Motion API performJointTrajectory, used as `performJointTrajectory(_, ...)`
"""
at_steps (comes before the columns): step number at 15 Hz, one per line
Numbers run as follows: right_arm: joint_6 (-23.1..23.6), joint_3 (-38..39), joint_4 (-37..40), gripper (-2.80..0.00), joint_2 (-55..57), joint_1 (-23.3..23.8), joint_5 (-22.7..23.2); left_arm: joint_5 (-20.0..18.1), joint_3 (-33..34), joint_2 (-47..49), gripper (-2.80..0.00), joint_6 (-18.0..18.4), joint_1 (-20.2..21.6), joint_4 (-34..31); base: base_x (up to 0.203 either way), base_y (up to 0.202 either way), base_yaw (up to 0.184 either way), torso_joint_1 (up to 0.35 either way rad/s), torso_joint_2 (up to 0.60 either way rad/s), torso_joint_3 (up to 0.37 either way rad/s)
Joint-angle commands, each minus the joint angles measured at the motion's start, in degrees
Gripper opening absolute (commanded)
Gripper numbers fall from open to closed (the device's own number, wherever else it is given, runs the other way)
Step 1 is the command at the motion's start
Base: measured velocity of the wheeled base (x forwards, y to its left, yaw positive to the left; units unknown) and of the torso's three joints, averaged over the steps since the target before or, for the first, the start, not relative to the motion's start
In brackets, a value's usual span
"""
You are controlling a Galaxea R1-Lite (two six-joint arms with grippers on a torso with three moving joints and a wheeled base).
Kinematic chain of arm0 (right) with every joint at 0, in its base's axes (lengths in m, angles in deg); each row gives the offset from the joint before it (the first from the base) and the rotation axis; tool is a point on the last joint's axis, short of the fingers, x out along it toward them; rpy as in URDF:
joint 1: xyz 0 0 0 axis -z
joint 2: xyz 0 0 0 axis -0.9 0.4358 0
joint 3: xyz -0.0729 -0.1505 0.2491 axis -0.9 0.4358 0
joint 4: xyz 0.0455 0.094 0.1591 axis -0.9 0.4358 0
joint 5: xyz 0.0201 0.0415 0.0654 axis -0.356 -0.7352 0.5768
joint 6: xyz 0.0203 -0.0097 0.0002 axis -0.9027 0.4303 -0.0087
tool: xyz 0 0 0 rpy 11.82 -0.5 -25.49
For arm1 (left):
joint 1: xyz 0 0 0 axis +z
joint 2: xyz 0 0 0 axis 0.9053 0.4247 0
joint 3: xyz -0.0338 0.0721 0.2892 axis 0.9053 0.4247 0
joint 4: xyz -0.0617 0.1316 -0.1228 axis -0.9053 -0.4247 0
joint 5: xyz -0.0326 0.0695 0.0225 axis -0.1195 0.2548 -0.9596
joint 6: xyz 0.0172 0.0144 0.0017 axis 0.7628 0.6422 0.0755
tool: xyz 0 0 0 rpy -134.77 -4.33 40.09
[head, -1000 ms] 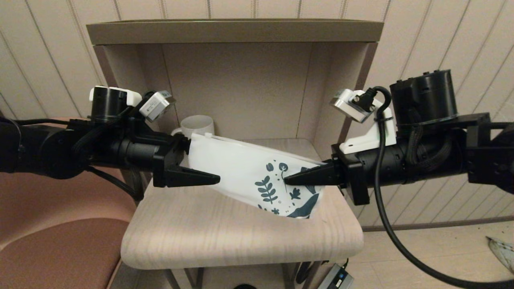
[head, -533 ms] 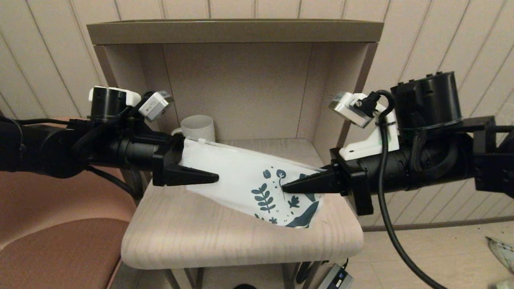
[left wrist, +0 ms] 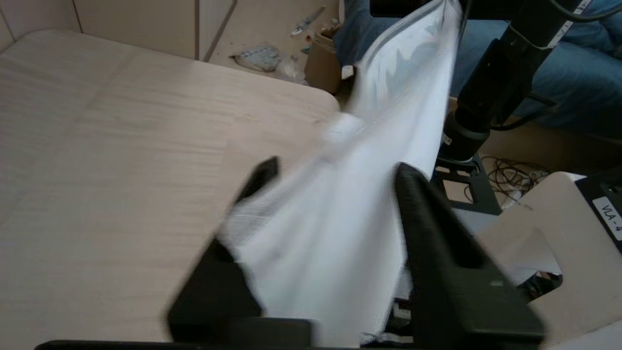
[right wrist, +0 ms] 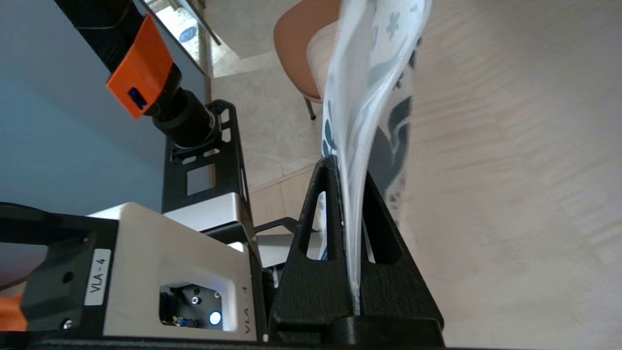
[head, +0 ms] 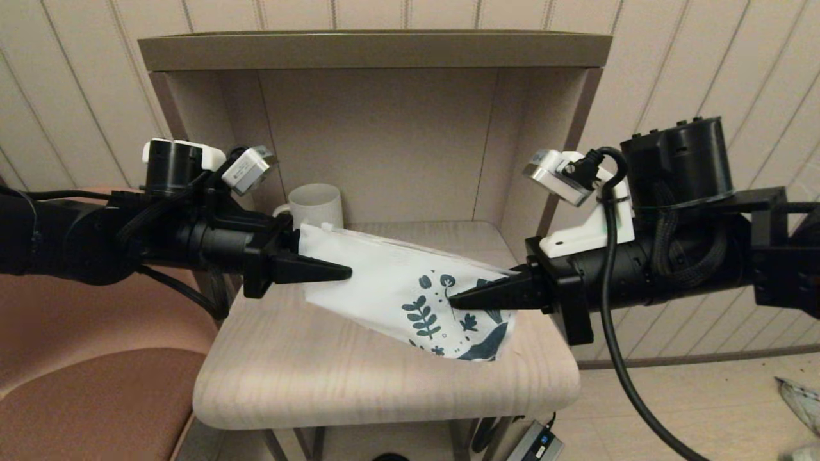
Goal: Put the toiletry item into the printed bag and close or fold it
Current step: Hand it to the other hand
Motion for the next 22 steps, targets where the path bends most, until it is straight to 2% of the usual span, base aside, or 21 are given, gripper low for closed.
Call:
performJointTrajectory(1,0.2,0.0,0.0,-2.80,0.5,0.0,0.3,-0.4,0.1,0.1,-2.80,0.1,0.0,0.2,0.000,0.000,0.000,0.000,0.00,0.000)
performJointTrajectory(8,0.1,-1.7,-0.2,-2.80,4.3,1.2,0.0,-0.2,-0.2,-1.5,-2.80,0.0,0.0,0.1,0.000,0.000,0.000,0.000,0.00,0.000)
performJointTrajectory(11,0.0,-2.5,-1.2,-2.80,5.6,3.6,-0.1,3.8,0.1,-3.3,-2.80,0.1,0.0,0.2,0.000,0.000,0.000,0.000,0.00,0.000)
performJointTrajectory(13,0.0,-1.7,-2.3,-2.80,5.3,3.6,-0.1,4.0,0.0,-3.2,-2.80,0.1,0.0,0.1,0.000,0.000,0.000,0.000,0.00,0.000)
performJointTrajectory(15,0.1,0.8,-6.6,-2.80,5.1,3.4,-0.1,4.0,0.0,-3.2,-2.80,0.1,0.0,0.2,0.000,0.000,0.000,0.000,0.00,0.000)
performJointTrajectory(16,0.3,2.0,-8.6,0.00,5.0,3.3,-0.2,4.0,0.2,-3.2,-2.80,0.1,0.0,0.2,0.000,0.000,0.000,0.000,0.00,0.000)
performJointTrajectory(19,0.6,2.6,-9.9,0.00,5.0,2.9,-1.1,4.0,0.2,-3.1,-2.80,0.2,0.0,0.2,0.000,0.000,0.000,0.000,0.00,0.000)
performJointTrajectory(20,0.6,2.3,-9.9,-0.49,4.9,3.0,-1.1,4.1,0.2,-2.9,-2.80,0.2,0.0,0.2,0.000,0.000,0.000,0.000,0.00,0.000)
performJointTrajectory(21,0.5,1.9,-10.0,-2.80,4.8,3.5,-1.1,4.1,0.2,-2.8,-2.80,0.2,0.0,0.2,0.000,0.000,0.000,0.000,0.00,0.000)
performJointTrajectory(22,0.5,1.7,-10.0,-2.80,4.5,3.7,-1.1,4.2,0.2,-2.8,-2.80,0.2,0.0,0.2,0.000,0.000,0.000,0.000,0.00,0.000)
